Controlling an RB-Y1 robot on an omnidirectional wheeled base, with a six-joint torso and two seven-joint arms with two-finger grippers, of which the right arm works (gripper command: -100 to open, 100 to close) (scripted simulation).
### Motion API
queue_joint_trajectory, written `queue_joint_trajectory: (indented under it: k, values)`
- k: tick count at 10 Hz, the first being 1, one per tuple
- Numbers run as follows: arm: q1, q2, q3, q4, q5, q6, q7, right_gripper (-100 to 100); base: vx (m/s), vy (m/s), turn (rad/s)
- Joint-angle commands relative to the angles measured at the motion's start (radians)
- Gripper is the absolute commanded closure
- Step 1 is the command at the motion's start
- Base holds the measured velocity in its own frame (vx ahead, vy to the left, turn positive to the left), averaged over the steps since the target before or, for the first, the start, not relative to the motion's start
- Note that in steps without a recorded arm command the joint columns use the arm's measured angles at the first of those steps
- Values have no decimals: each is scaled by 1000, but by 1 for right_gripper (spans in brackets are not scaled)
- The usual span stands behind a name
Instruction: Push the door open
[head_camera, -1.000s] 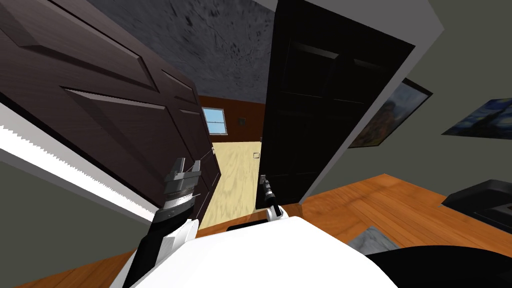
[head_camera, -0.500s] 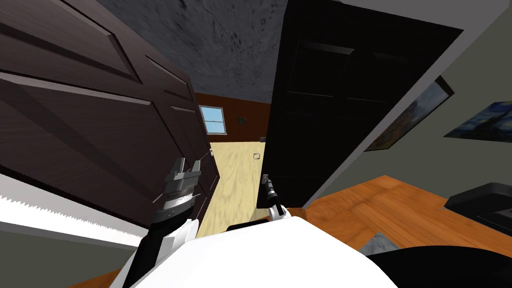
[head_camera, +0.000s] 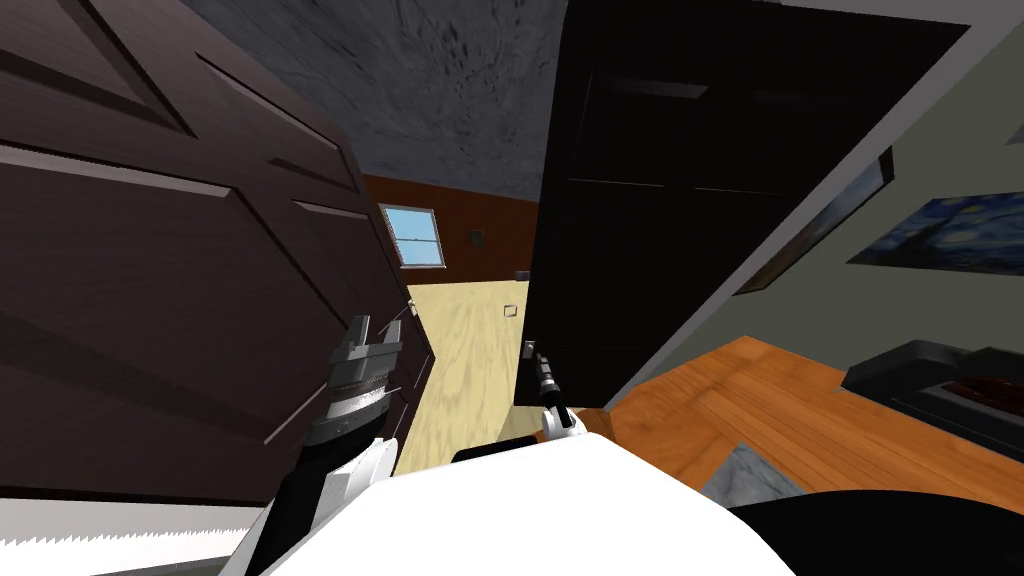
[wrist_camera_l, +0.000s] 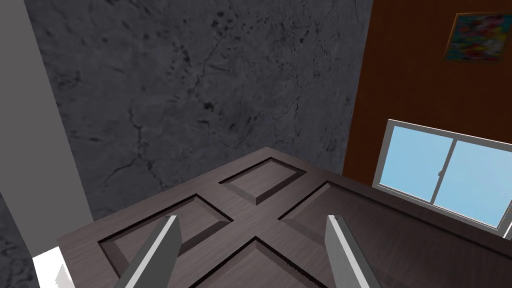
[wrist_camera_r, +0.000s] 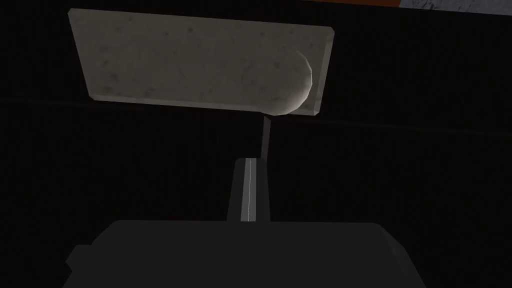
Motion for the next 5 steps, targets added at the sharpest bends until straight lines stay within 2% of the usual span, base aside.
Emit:
queue_joint_trajectory:
  k: [1,3,5]
  values:
    - [2,3,-3,-5,-5,3,0,-100,-170,99,-49]
    - [5,15,-10,-11,-13,6,2,-100,-221,133,-75]
    - [7,39,-18,-19,-22,10,5,-100,-218,130,-89]
